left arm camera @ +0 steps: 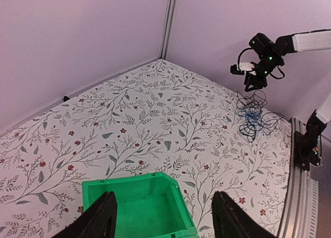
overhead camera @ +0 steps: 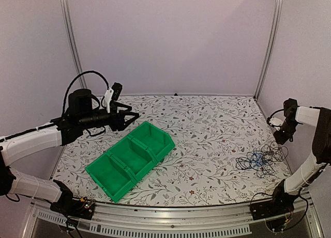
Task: Untangle the cables
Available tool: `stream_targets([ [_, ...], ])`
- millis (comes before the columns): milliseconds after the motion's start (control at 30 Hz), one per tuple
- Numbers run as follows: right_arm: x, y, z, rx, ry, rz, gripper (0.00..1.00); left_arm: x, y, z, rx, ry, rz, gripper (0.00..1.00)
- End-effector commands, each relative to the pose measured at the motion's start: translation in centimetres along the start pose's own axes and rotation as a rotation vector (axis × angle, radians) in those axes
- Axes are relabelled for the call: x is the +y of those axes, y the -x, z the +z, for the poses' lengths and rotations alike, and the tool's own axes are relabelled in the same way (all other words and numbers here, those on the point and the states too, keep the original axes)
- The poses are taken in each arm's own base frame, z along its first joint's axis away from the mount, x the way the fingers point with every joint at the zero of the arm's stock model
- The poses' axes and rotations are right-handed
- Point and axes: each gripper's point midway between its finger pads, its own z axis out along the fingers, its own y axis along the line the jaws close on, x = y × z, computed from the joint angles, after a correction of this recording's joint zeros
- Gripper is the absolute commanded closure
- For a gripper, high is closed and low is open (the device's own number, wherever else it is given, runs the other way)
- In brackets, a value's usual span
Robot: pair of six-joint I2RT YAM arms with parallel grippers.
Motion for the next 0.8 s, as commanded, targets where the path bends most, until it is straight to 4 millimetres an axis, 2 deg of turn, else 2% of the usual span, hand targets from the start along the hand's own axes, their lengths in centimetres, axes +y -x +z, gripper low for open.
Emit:
stream_targets([
  [0,-0.7,0.4,1.5,0.008,-0.021,-0.052,0.63,-0.7,1.1,0.0,-0.021,-0.018,0.02,0.37],
  [300,-0.8,1.9,4.3,-0.015,-0.007,-0.098,0.63,-0.5,0.9,0.2,-0.016,-0.011,0.021,0.37],
  [400,-0.5,2.6,5.1,-0.035,0.023,-0.1,0.66,-0.4,0.7,0.3,-0.01,-0.01,0.018,0.37],
  [433,0.0,2.8,5.5,-0.04,0.05,-0.109,0.71,-0.4,0.7,0.4,-0.01,-0.011,0.019,0.37],
  [533,1.1,3.9,5.5,-0.095,0.125,-0.13,1.0,-0.4,0.5,0.5,-0.01,-0.014,0.02,0.37],
  [600,1.3,5.2,4.6,-0.158,0.159,-0.128,1.0,-0.4,0.4,0.6,-0.01,-0.017,0.019,0.37],
  [667,1.0,6.8,2.6,-0.231,0.17,-0.111,1.0,-0.2,0.2,0.9,-0.007,-0.015,0.011,0.37],
  [733,1.0,8.7,0.0,-0.31,0.182,-0.1,1.0,0.1,0.1,1.3,-0.004,-0.001,-0.006,0.37],
  [767,1.0,9.8,-2.0,-0.363,0.176,-0.096,1.0,0.3,0.2,1.5,-0.004,0.006,-0.015,0.37],
])
